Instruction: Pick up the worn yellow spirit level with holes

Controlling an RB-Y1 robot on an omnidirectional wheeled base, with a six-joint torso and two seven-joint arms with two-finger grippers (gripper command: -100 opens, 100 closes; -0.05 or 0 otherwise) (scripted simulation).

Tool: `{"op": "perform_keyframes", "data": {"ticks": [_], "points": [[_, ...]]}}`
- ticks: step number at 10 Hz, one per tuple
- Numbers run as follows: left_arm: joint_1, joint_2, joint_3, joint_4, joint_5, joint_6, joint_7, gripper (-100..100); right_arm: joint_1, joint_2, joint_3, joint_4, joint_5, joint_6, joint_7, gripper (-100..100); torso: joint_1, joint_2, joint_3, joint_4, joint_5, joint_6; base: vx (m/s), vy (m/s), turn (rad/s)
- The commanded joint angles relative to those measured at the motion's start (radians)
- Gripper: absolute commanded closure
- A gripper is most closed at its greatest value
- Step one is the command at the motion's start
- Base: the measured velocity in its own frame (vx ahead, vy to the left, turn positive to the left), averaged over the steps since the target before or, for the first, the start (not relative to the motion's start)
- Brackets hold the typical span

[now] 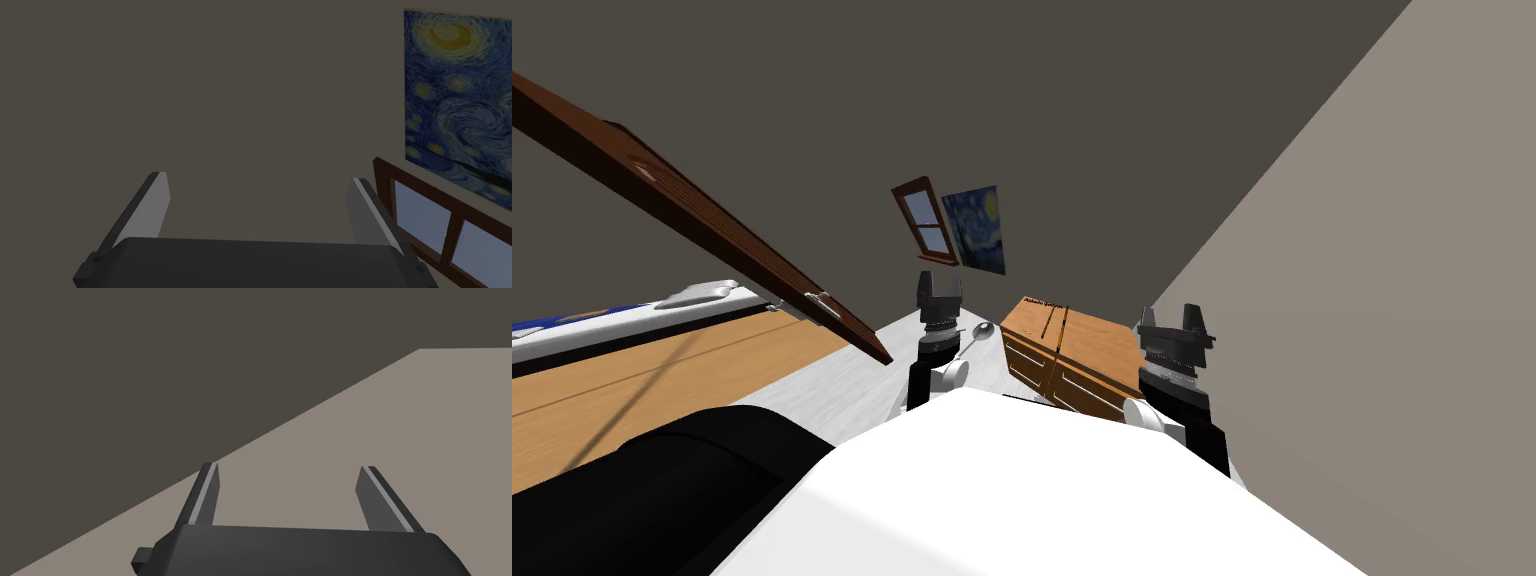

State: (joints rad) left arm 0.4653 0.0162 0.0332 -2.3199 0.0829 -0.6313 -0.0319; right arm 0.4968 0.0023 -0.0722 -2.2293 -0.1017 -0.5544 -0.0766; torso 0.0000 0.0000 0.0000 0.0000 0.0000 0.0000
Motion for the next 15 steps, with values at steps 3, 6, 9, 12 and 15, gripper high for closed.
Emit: {"op": "perform_keyframes", "data": {"ticks": [3,6,9,12,15], "points": [[0.000,0.000,0.000,0.000,0.000,0.000,0.000,0,-0.030,-0.071,0.007,0.035,-0.036,0.074,0.026,-100,0.003,0.006,0.003,0.001,0.000,0.000,-0.088,0.046,0.005],[0.000,0.000,0.000,0.000,0.000,0.000,0.000,0,-0.073,-0.137,0.015,0.085,-0.084,0.162,0.062,-100,0.002,0.006,0.003,0.001,0.001,0.000,-0.085,0.040,0.041],[0.000,0.000,0.000,0.000,0.000,0.000,0.000,0,-0.111,-0.191,0.022,0.130,-0.125,0.239,0.095,-100,0.001,0.002,0.001,0.001,0.000,0.000,-0.036,0.027,0.063],[0.000,0.000,0.000,0.000,0.000,0.000,0.000,0,-0.133,-0.220,0.027,0.156,-0.148,0.301,0.114,-100,0.002,0.002,0.001,0.000,0.000,0.000,-0.031,0.025,0.042],[0.000,0.000,0.000,0.000,0.000,0.000,0.000,0,-0.179,-0.284,0.037,0.215,-0.200,0.386,0.156,-100,0.001,0.002,0.001,0.000,0.000,0.000,-0.030,0.016,0.083]]}}
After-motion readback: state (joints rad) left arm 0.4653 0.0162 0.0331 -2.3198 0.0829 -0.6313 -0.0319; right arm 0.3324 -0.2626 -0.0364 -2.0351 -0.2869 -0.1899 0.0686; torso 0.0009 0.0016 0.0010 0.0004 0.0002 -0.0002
